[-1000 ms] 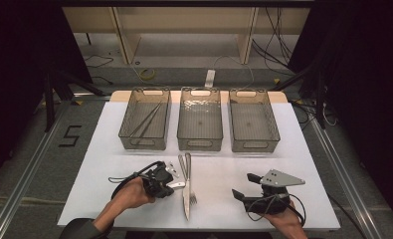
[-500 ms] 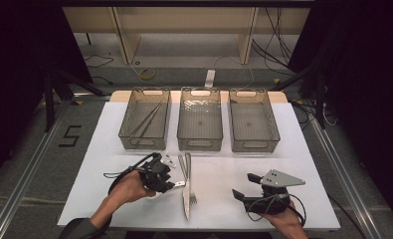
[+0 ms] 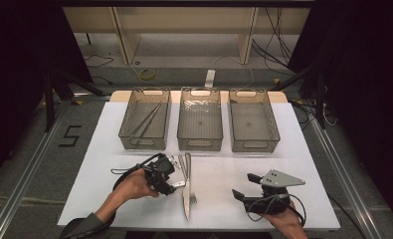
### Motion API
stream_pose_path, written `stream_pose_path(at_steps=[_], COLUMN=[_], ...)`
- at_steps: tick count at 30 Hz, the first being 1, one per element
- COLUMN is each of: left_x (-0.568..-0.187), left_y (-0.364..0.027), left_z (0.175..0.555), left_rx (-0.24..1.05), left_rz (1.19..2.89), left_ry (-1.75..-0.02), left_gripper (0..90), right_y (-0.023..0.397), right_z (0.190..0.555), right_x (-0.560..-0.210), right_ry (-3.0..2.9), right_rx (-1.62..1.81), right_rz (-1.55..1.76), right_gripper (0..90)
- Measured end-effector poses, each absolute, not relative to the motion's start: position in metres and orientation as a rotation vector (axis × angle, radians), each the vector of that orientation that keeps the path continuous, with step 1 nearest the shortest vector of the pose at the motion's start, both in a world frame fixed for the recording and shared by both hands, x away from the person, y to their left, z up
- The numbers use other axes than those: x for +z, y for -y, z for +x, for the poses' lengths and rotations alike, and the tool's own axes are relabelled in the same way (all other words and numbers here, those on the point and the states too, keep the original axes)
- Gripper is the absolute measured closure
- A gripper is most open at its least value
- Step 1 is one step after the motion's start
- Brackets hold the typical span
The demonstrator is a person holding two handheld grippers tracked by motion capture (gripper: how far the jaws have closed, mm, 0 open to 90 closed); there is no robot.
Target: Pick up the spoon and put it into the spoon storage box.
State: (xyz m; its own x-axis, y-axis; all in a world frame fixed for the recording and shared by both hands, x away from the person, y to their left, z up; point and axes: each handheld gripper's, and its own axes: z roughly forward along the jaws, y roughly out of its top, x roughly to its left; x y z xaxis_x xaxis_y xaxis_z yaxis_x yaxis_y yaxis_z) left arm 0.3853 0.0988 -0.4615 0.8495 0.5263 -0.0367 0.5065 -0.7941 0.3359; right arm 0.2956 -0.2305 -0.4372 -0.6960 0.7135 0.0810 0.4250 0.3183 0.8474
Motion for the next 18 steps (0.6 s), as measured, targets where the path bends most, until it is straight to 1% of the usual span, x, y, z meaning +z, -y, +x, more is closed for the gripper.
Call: stream_pose_path(at_steps=[4,6,10,12,18], left_x=[-0.4631,-0.4632,-0.4634,-0.4637,-0.4636], left_y=[-0.0975,-0.097,-0.0977,-0.0965,-0.097], left_z=[0.3847,0.3842,0.3844,0.3828,0.3829], left_rx=[0.074,0.098,0.103,0.107,0.1], left_rz=[2.714,2.718,2.719,2.718,2.712], left_ry=[-0.76,-0.757,-0.736,-0.725,-0.726], left_gripper=[57.4,61.4,65.9,71.2,73.9], right_y=[0.2305,0.2303,0.2307,0.2308,0.231], right_z=[0.2957,0.2956,0.2954,0.2953,0.2948], right_x=[-0.4373,-0.4373,-0.4373,-0.4372,-0.437], right_ry=[-2.284,-2.283,-2.284,-2.282,-2.281], right_rx=[1.319,1.32,1.316,1.318,1.315], right_rz=[1.024,1.023,1.023,1.023,1.024], right_gripper=[25.6,25.7,25.7,25.7,25.8])
